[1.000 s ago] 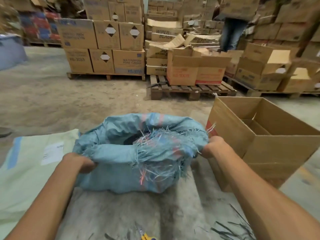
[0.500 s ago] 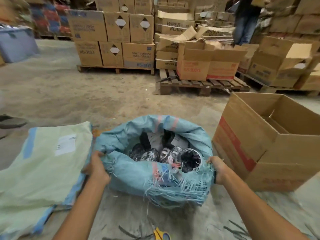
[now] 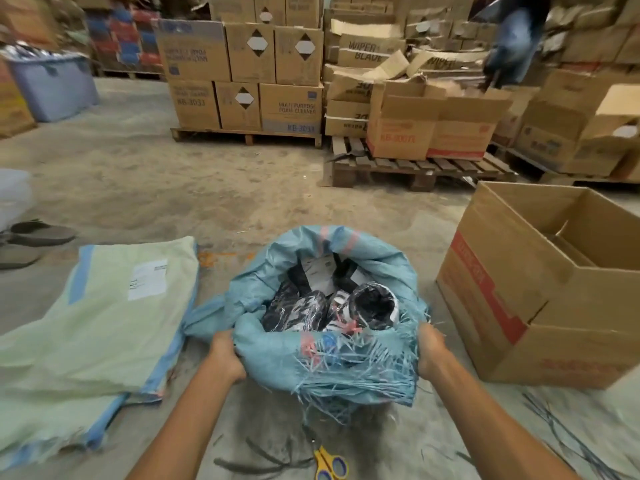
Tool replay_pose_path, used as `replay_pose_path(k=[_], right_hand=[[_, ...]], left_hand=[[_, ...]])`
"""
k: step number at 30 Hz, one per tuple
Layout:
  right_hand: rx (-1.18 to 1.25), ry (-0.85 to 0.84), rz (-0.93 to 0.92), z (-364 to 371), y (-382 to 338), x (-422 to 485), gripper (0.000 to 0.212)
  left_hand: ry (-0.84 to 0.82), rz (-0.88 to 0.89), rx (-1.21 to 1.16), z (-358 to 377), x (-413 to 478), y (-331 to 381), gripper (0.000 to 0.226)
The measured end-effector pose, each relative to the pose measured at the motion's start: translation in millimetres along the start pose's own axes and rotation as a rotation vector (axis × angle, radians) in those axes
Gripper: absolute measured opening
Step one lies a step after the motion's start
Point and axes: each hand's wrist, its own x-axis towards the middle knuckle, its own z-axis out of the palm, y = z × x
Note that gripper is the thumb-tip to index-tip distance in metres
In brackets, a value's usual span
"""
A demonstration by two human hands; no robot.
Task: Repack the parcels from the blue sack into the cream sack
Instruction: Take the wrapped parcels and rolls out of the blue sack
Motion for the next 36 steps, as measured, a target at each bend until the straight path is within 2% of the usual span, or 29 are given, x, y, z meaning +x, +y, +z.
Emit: replay_pose_path(k=[3, 7, 10, 13, 15, 17, 18, 20, 21, 23, 25, 28, 31, 33, 36], right_hand=[[-0.105, 0.01, -0.028, -4, -5, -11, 0.027], [-0.412, 0.085, -0.178, -4, -22, -5, 0.029], [-0.66, 0.108, -0.291, -2, -35, -12, 0.032], [-0.937, 0.167, -0.369, 3, -47, -36, 0.028], [-1.056, 0.276, -0.455, 7, -52, -47, 0.039], [-1.072, 0.333, -0.651, 15, -58, -55, 0.043], [-1.059, 0.338, -0.765, 20, -61, -57, 0.041], [-1.038, 0.308, -0.969, 31, -69, -62, 0.038], [-1.053, 0.274, -1.051, 39, -75, -67, 0.038], [-1.127, 0.165, -1.14, 60, -82, -71, 0.035], [-1.245, 0.024, -1.145, 87, -84, -76, 0.033], [-1.395, -0.125, -1.023, 132, -75, -64, 0.02], [-1.458, -0.194, -0.843, 169, -63, -38, 0.028], [-1.522, -0.238, -0.763, 186, -55, -21, 0.024], [-1.674, -0.296, -0.561, 207, -42, 12, 0.028]], left_hand=[[0.002, 0.025, -0.02, -3, 2, -3, 0.032], [0.05, 0.159, -0.002, 3, 17, 11, 0.03], [0.145, 0.225, 0.017, -1, 73, 14, 0.07], [0.263, 0.252, 0.091, 17, 25, 34, 0.098], [0.438, 0.39, 0.323, 31, -17, 43, 0.089], [0.553, 0.7, 0.598, 36, -34, 48, 0.069], [0.543, 0.854, 0.702, 39, -34, 50, 0.058], [0.349, 1.033, 0.837, 46, -27, 55, 0.035], [0.218, 1.044, 0.887, 52, -23, 57, 0.027], [-0.006, 0.945, 1.025, 68, -18, 59, 0.017], [-0.107, 0.801, 1.181, 79, -9, 58, 0.012], [-0.082, 0.654, 1.363, 83, 14, 52, 0.039], [-0.018, 0.584, 1.528, 84, 35, 46, 0.036], [-0.006, 0.552, 1.68, 90, 43, 44, 0.027], [0.014, 0.531, 1.88, 100, 62, 44, 0.044]])
